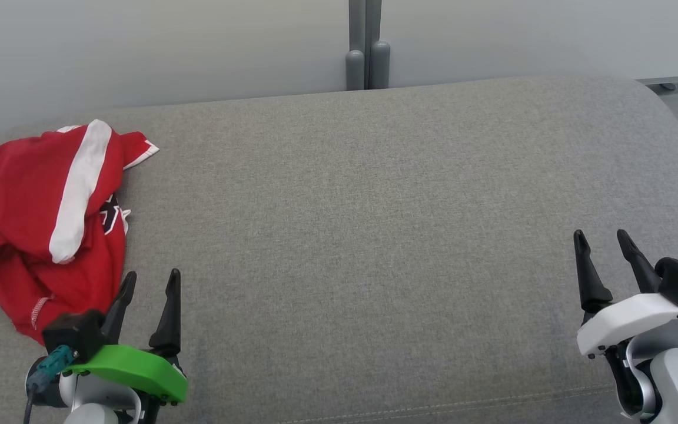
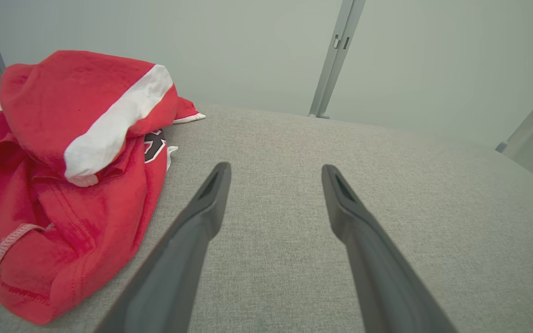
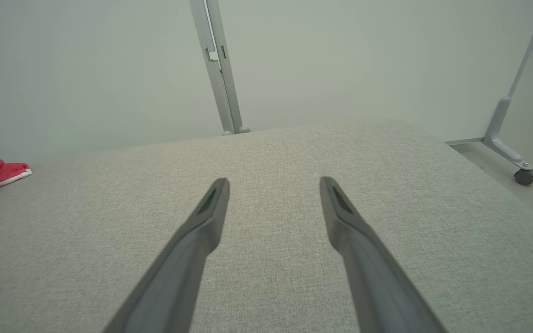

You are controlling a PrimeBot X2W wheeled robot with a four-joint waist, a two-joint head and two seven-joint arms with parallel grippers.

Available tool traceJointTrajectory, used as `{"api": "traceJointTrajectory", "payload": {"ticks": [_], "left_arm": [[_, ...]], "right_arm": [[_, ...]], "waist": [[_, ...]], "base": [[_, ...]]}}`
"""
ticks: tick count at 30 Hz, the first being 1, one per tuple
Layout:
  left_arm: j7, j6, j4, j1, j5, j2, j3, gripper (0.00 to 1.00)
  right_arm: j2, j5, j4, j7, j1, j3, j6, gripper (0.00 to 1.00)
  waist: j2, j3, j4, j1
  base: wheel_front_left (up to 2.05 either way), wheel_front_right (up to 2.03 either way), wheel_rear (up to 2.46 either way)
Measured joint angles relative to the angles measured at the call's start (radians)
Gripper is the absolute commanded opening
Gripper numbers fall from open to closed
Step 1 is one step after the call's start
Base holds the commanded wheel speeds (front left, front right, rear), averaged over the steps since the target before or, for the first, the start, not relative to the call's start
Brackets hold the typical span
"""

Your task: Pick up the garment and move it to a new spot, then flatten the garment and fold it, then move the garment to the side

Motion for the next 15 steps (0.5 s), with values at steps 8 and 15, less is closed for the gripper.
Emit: {"api": "traceJointTrajectory", "payload": {"ticks": [8, 15], "left_arm": [[-0.030, -0.006, 0.000, 0.000, 0.112, -0.001, -0.001, 1.00], [-0.055, -0.013, 0.005, 0.000, 0.195, -0.003, -0.001, 1.00]], "right_arm": [[-0.014, -0.093, -0.003, -0.031, 0.000, 0.001, 0.000, 1.00], [-0.016, -0.159, -0.008, -0.055, -0.001, -0.004, 0.001, 1.00]], "waist": [[0.0000, 0.002, 0.000, 0.0000], [0.0000, 0.004, 0.000, 0.0000]], "base": [[0.00, 0.00, 0.00], [0.00, 0.00, 0.00]]}}
